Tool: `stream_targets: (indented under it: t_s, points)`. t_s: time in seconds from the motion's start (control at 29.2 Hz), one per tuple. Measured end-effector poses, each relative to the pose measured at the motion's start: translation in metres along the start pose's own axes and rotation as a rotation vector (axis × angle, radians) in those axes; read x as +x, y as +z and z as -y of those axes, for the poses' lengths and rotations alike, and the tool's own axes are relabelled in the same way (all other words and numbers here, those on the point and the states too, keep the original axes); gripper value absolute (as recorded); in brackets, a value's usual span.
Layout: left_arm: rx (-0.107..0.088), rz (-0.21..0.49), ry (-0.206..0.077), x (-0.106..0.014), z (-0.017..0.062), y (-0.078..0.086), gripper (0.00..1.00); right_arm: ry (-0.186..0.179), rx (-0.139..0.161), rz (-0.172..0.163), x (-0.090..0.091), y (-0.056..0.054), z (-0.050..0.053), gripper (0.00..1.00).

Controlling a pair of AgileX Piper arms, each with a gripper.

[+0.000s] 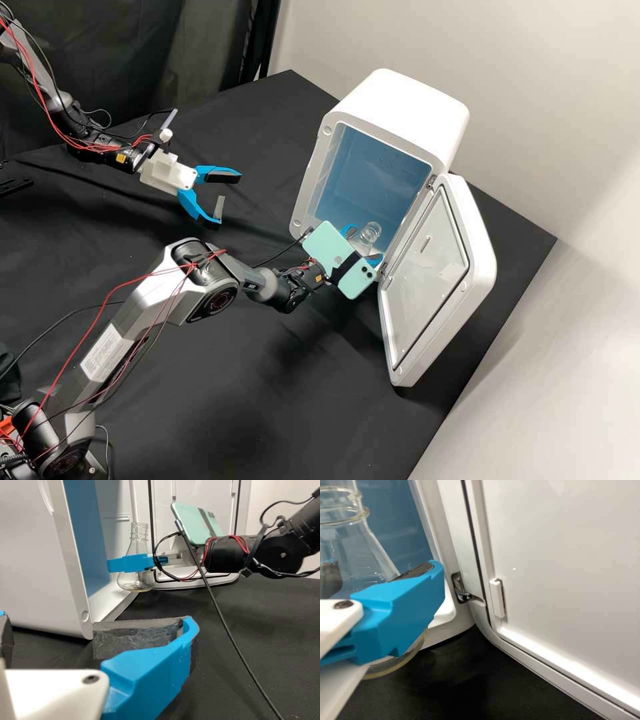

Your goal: Place the flask in the incubator

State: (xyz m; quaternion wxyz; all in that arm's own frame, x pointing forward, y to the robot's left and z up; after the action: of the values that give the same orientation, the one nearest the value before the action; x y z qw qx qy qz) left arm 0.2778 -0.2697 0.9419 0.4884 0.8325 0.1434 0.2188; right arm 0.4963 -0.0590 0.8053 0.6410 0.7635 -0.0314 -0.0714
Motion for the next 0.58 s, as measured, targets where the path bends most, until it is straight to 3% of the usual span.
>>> stream_targets:
  t_s: [0.07, 0.31, 0.41, 0.58]
  points:
    - [-0.001, -0.006, 0.002, 0.0, -0.0005, -0.002, 1.0, -0.004, 0.007, 0.008, 0.004, -0.002, 0.003, 0.0]
    - [-0.005, -0.008, 0.002, 0.0, -0.0006, -0.003, 1.0, -0.029, -0.015, 0.004, 0.016, -0.004, 0.02, 0.0]
    - [-0.005, -0.01, 0.002, -0.001, -0.0008, -0.004, 1.0, -0.029, -0.037, -0.003, 0.02, -0.004, 0.022, 0.0]
    - [-0.006, -0.014, 0.003, -0.001, -0.001, -0.005, 1.0, -0.026, -0.045, -0.008, 0.023, -0.004, 0.023, 0.0]
